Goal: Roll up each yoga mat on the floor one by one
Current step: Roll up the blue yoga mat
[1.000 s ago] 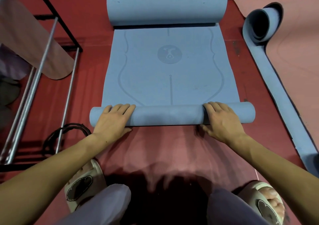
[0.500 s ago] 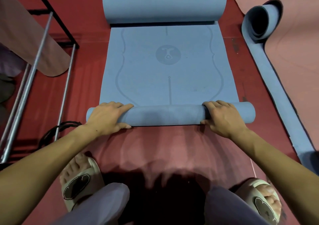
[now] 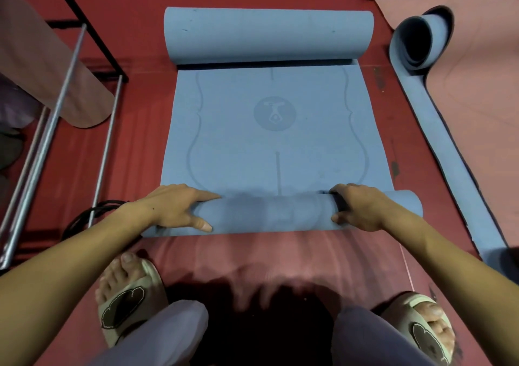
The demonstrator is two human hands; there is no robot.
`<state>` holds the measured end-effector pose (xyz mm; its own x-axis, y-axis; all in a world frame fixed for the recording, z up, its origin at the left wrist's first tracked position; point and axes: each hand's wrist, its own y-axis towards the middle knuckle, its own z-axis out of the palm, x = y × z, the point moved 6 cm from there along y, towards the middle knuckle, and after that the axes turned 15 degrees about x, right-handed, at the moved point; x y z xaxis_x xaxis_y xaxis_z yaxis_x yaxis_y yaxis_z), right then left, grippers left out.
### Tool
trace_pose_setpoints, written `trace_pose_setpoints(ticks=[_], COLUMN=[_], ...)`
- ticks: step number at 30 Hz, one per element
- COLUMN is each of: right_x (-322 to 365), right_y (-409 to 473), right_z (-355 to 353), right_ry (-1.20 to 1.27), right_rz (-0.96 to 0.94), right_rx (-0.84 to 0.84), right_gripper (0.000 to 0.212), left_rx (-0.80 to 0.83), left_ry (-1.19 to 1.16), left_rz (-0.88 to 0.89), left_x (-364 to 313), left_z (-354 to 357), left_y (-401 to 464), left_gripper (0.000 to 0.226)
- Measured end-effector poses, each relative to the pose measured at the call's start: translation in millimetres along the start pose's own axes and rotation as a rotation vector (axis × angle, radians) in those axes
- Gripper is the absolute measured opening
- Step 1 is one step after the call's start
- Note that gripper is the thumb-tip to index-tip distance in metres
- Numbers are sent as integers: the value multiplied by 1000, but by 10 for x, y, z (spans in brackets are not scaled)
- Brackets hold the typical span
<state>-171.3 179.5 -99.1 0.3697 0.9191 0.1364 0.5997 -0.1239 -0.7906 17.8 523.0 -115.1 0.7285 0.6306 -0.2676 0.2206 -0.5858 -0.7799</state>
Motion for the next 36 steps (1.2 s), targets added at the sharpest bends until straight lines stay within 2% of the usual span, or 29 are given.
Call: trace_pose_setpoints(ticks=[3, 5, 7, 10, 16, 19, 23, 30, 34, 36], right_x=[-4, -10, 0, 58, 72, 57, 112, 158, 173, 182], right_y=[53, 72, 44, -15, 18, 1, -41, -81, -37, -29], right_z=[-43, -64, -118, -179, -238, -247, -222, -127, -112, -123], right_ry=[109, 148, 87, -35, 8, 33, 8, -1, -45, -57], right_rz=[15, 18, 38, 73, 55, 38, 28, 3, 31, 56], right_rx=[15, -12, -145, -367, -373, -371, -424, -473, -433, -428], right_gripper=[61, 61, 57, 39, 30, 29, 26, 38, 64, 70], left_rx=[30, -25, -166, -366, -408, -423, -467, -486, -479, -495], left_ry=[-22, -22, -7, -113, -117, -48, 22, 35, 49, 55], left_rz=[-11, -25, -55, -66, -15, 8, -42, -139, -156, -147], left_x=[-1, 14, 55, 107, 11, -82, -206, -266, -311, -344], left_z=[-31, -41, -94, -219, -283, -246, -252, -259, -252, -263], left_y=[22, -13, -74, -132, -125, -170, -236, -260, -283, -311], left_gripper=[81, 79, 75, 63, 52, 45, 35, 28, 30, 36])
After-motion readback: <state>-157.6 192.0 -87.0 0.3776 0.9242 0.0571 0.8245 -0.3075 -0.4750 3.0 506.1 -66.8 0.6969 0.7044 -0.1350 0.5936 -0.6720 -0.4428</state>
